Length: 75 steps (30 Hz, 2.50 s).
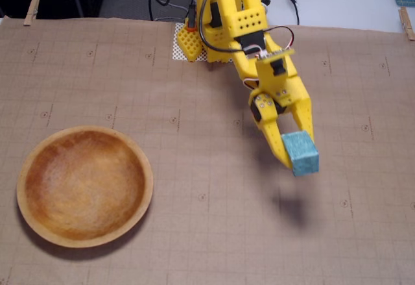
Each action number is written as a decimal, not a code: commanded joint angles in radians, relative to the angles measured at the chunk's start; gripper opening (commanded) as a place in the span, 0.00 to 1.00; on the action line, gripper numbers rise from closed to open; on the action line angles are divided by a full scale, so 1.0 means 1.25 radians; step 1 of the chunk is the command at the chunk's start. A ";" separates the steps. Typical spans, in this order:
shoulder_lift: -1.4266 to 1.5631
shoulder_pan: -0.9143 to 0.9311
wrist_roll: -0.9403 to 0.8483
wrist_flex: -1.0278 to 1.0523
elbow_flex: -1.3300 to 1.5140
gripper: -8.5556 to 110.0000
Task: Grasp a blue block and put it in the bowl.
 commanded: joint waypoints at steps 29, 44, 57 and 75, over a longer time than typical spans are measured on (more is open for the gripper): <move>-0.006 0.512 -0.114 -0.005 -0.055 0.10; -0.272 0.676 -0.115 -0.012 -0.247 0.10; -0.355 0.730 -0.158 -0.007 -0.248 0.10; -0.398 0.723 -0.193 -0.001 -0.218 0.21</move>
